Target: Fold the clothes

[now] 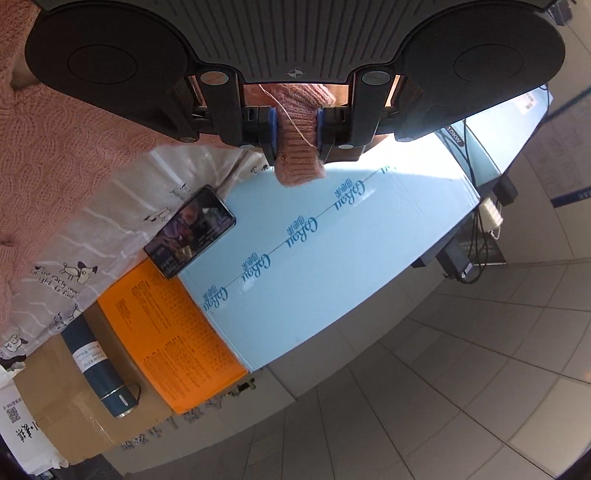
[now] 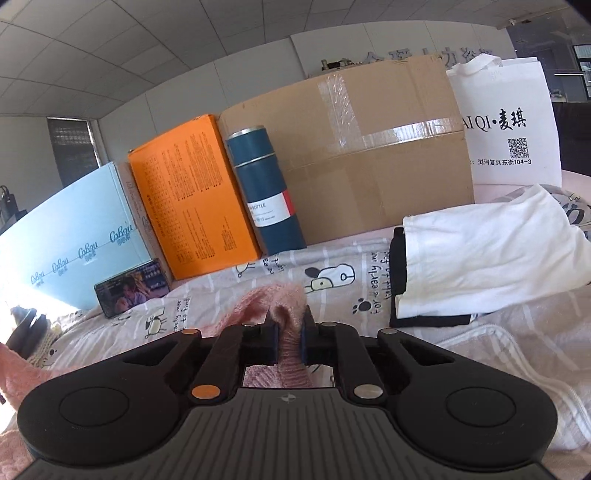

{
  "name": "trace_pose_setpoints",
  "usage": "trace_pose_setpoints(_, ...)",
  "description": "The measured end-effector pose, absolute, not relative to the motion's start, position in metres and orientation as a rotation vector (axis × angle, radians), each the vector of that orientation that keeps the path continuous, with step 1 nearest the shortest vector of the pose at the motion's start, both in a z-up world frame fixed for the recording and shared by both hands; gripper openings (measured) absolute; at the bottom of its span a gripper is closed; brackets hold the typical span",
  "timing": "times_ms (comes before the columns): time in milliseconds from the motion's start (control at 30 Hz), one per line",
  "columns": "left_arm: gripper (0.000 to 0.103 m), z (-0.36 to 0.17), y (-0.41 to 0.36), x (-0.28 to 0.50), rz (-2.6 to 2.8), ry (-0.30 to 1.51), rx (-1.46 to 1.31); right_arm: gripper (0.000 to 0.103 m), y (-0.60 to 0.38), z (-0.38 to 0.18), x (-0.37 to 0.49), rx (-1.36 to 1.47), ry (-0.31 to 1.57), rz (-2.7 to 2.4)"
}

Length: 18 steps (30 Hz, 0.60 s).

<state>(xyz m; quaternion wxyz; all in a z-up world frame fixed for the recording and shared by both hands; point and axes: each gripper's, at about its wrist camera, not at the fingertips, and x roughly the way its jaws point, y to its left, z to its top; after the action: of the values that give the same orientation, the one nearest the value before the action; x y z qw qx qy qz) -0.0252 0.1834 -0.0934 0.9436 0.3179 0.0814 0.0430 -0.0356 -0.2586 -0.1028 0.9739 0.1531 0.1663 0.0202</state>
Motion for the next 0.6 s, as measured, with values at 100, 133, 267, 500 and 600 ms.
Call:
trace_pose_setpoints(100, 0.017, -0.088, 0.176, -0.012, 0.077, 0.131, 0.634, 0.009, -0.267, -0.094, -0.03, 0.264, 0.29, -0.009)
trace_pose_setpoints(133, 0.017, -0.087, 0.174, -0.007, 0.074, 0.124, 0.63, 0.009, -0.271, -0.091, -0.026, 0.263, 0.28, -0.03)
trace_pose_setpoints(267, 0.017, -0.091, 0.168, 0.022, 0.057, 0.165, 0.611, 0.009, -0.287, -0.086, -0.01, 0.246, 0.259, -0.111)
trace_pose_setpoints(500, 0.02, -0.122, 0.16, 0.06, 0.08, 0.327, 0.685, 0.011, -0.302, -0.125, 0.02, 0.266, 0.418, -0.188)
trace_pose_setpoints(600, 0.027, -0.132, 0.158, 0.069, 0.091, 0.394, 0.72, 0.019, -0.308, -0.14, 0.026, 0.3, 0.473, -0.2)
